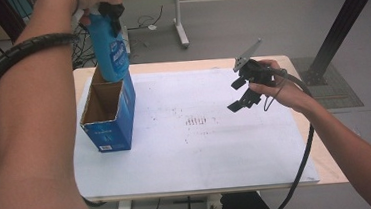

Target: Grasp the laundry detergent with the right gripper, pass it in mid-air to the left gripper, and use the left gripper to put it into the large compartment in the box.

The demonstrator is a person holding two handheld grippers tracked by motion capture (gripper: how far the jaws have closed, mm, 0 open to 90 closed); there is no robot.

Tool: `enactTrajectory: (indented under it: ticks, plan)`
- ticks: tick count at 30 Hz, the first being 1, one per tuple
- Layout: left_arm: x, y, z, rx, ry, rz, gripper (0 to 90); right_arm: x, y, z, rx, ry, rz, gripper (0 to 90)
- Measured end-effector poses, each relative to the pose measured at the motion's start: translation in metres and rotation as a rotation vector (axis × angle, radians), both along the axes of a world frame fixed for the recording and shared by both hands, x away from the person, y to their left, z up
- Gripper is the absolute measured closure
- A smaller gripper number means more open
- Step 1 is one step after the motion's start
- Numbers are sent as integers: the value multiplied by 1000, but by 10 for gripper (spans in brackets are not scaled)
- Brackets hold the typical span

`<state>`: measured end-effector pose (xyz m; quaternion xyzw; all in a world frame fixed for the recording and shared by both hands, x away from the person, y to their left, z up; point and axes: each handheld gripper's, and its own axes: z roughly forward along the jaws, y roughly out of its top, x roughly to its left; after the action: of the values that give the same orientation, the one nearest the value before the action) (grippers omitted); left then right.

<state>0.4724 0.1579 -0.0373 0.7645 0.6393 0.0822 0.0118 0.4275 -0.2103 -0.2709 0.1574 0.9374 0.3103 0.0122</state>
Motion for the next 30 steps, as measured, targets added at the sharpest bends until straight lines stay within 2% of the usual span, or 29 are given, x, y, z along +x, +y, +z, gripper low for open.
enactTrajectory:
  ticks: [7, 13, 22, 26, 30]
  plan:
    - [-4, 18, 6, 3, -18, 115, 372, -2, -7, 4, -13, -15, 0, 49]
    - [-7, 28, 3, 0, -22, 176, 372, -4, -11, 5, -12, -18, 2, 49]
    - [-12, 41, -8, -19, -37, 228, 371, -6, -12, 5, -19, -25, 9, 49]
    - [-14, 43, -14, -17, -39, 233, 372, -7, -12, 3, -22, -27, 14, 49]
    - [-13, 44, -23, -33, -31, 234, 371, -8, -12, 0, -27, -26, 18, 50]
